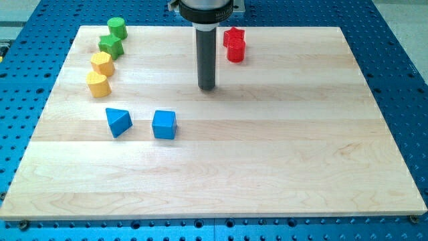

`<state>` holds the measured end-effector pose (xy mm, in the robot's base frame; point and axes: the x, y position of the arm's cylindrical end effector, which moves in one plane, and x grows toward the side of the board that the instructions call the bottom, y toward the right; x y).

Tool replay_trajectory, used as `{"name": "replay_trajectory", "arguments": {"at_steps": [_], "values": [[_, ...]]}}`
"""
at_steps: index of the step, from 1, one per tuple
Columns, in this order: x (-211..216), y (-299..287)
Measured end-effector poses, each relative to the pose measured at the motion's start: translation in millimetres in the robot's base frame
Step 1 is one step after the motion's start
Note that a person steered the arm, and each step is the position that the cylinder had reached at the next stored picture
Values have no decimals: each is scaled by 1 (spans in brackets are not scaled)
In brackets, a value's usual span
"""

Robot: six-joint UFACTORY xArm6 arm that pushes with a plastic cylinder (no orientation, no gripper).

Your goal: Place the arm at the center left side of the board

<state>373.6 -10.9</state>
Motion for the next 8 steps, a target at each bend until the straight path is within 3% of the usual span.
{"name": "replay_trajectory", "arguments": {"at_steps": [4, 6, 7, 8], "values": [[-14, -27], [21, -44], [3, -84], [38, -120]]}}
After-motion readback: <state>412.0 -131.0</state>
